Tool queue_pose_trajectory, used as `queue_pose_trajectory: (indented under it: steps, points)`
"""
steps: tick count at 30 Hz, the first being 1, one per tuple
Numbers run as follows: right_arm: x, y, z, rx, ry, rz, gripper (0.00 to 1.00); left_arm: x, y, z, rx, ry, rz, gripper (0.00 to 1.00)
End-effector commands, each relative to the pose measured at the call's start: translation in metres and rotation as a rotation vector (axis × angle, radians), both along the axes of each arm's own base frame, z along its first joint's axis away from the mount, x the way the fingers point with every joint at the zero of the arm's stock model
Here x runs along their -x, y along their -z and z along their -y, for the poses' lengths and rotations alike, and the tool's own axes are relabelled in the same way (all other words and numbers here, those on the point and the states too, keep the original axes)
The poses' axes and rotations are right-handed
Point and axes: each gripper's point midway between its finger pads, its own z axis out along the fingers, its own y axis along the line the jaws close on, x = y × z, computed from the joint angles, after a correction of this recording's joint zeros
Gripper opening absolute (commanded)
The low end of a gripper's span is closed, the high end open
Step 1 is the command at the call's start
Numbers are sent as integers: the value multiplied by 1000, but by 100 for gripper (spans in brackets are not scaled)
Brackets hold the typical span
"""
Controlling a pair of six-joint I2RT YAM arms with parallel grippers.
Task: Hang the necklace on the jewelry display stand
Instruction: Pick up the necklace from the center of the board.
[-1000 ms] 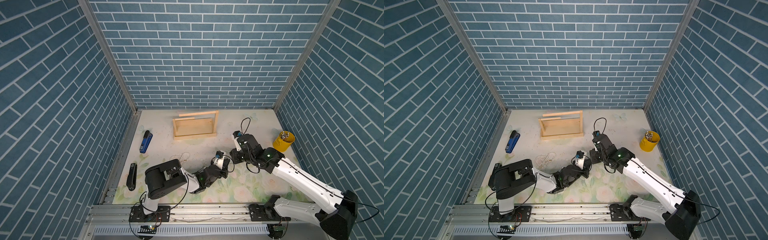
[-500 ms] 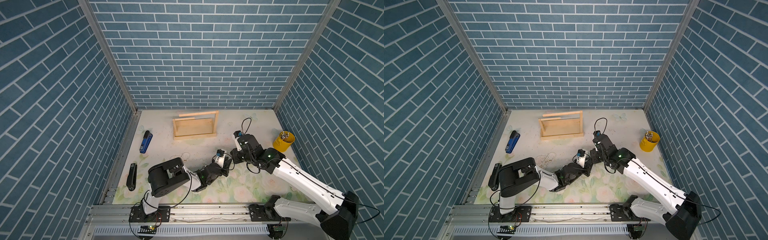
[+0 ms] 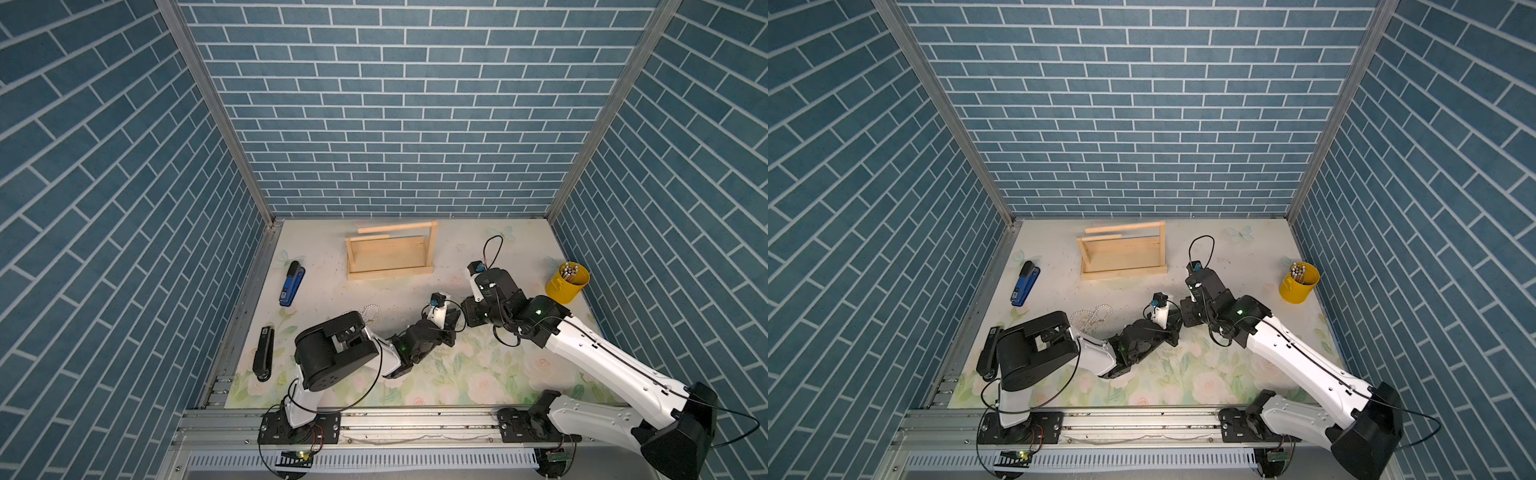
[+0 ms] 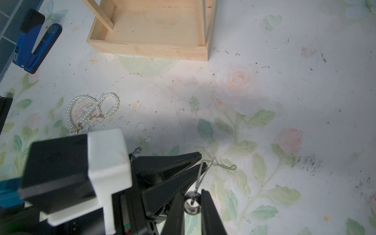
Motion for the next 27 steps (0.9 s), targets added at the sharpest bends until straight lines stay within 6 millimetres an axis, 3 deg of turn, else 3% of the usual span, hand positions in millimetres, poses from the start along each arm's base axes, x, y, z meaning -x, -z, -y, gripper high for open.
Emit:
queue_pose_trajectory:
  steps: [1,15,18,22,27]
  points:
    - [-1,-6,1,-21,23,18,0,-3,-4,4,4,14,15,16]
    - [1,-9,3,-29,25,25,0,3,-11,29,28,135,50,25]
    - [1,-12,5,-27,28,32,0,1,-7,31,26,141,40,17]
    - [3,-16,12,-19,42,48,0,-6,-11,16,31,110,23,0]
    - [2,-13,25,0,85,79,3,-16,-27,-14,-53,76,9,0]
